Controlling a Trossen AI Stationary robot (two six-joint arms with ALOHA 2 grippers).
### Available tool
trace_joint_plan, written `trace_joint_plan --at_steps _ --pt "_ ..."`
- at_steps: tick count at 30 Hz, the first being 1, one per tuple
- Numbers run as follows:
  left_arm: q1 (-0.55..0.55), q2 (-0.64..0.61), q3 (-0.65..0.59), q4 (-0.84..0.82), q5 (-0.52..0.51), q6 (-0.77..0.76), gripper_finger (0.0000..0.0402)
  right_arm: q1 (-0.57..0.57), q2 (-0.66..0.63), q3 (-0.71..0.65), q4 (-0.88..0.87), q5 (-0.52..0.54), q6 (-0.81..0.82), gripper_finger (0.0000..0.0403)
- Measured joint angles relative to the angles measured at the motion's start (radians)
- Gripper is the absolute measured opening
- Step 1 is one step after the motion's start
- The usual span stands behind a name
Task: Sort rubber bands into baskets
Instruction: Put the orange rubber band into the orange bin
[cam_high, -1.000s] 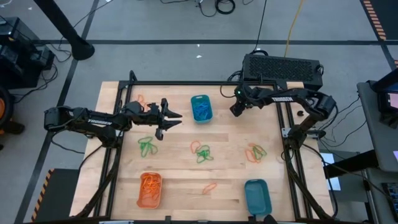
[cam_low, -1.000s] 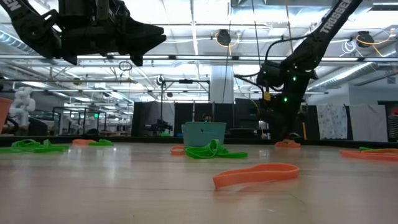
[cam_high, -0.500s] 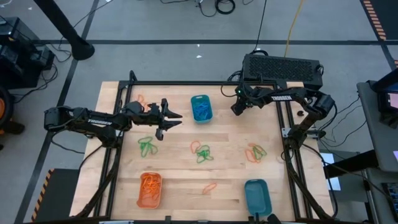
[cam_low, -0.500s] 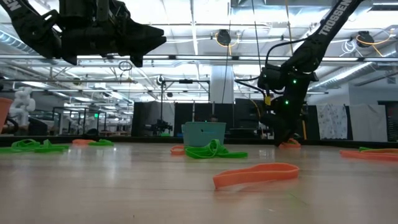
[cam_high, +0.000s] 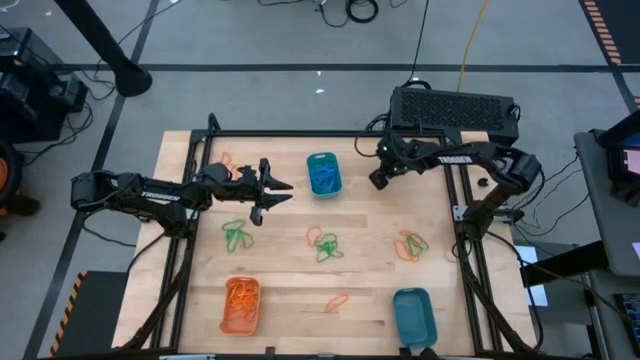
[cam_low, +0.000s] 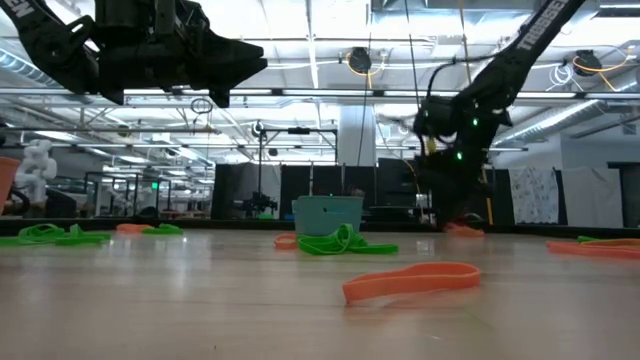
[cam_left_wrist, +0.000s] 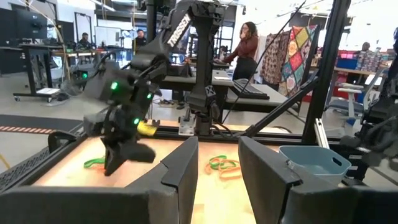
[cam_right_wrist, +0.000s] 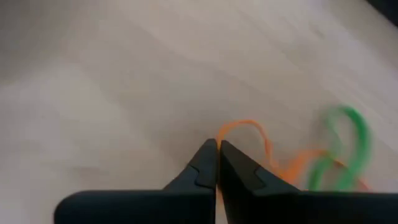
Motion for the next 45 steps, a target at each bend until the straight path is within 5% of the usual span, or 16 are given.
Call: trace_joint_plan --at_steps 7,11,18,31,34,45 --pt "0.0 0.0 0.0 0.0 -0.002 0.0 0.0122 0.041 -0.189 0.002 0.014 -0.137 -0.001 0.0001" --pt "-0.006 0.007 0.0 0.003 -0.056 -0.007 0.0122 0.056 -0.298 0.002 0.027 -0.301 0.005 0.0001" --pt "-0.052 0.142 0.062 0.023 -0.137 0.03 0.0122 0.198 -0.395 0.002 0.163 -0.522 0.024 0.0" --pt "-0.124 0.49 0.332 0.021 -0.088 0.109 0.0122 0.491 -0.361 0.003 0.286 -0.512 0.062 0.0" --pt "-0.134 0.532 0.373 0.022 -0.016 0.125 0.0122 0.525 -0.355 0.003 0.302 -0.473 0.062 0.0" --pt "-0.171 0.617 0.472 0.01 -0.014 0.126 0.0122 0.559 -0.304 0.003 0.315 -0.468 0.062 0.0"
